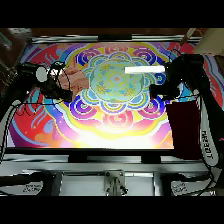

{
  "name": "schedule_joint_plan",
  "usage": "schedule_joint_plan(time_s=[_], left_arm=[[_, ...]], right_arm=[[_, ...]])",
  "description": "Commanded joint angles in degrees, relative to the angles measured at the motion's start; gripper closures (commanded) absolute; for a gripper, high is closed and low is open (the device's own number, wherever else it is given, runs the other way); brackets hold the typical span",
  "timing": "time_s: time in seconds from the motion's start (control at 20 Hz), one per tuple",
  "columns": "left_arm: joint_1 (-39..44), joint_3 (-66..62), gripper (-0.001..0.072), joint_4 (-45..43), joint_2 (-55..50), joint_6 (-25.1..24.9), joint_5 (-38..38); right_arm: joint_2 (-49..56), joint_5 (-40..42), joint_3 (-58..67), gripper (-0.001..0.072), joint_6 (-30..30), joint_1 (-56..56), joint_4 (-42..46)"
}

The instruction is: Fold the shirts.

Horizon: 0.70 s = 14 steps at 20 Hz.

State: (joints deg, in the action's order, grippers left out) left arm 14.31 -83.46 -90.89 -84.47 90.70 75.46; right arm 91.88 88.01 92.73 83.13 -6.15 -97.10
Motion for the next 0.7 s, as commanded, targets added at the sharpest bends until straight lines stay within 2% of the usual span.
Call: schedule_joint_plan(time_s=[0.0,0.2,0.35,0.45,0.55,0.6,0.65], left_arm=[[0.04,0.02,0.0039,5.27,-0.07,0.11,-0.02],[0.09,0.02,0.004,11.76,-0.79,0.09,-1.64],[0.07,-0.02,0.003,12.92,-1.46,0.11,-7.67],[-0.39,-0.55,0.0018,12.22,-1.66,0.33,-14.34],[-0.72,-3.41,0.0051,3.87,-2.91,3.76,-19.19],[-0.7,-6.03,0.0119,-1.9,-4.39,4.15,-19.69],[-0.72,-9.4,0.012,-6.82,-6.49,4.15,-19.56]], right_arm=[[0.04,1.01,0.07,0.0101,2.21,-0.02,0.15],[0.04,-3.67,0.07,0.01,3.56,-0.02,0.24],[0.04,-11.72,0.07,0.0101,3.54,-0.04,0.37],[0.04,-16.11,0.07,0.01,3.54,-0.04,0.39],[0.04,-19.65,0.07,0.01,3.54,-0.04,0.37],[0.04,-20.31,0.07,0.01,3.56,-0.04,0.35],[0.04,-20.52,0.07,0.01,3.56,-0.04,0.35]])
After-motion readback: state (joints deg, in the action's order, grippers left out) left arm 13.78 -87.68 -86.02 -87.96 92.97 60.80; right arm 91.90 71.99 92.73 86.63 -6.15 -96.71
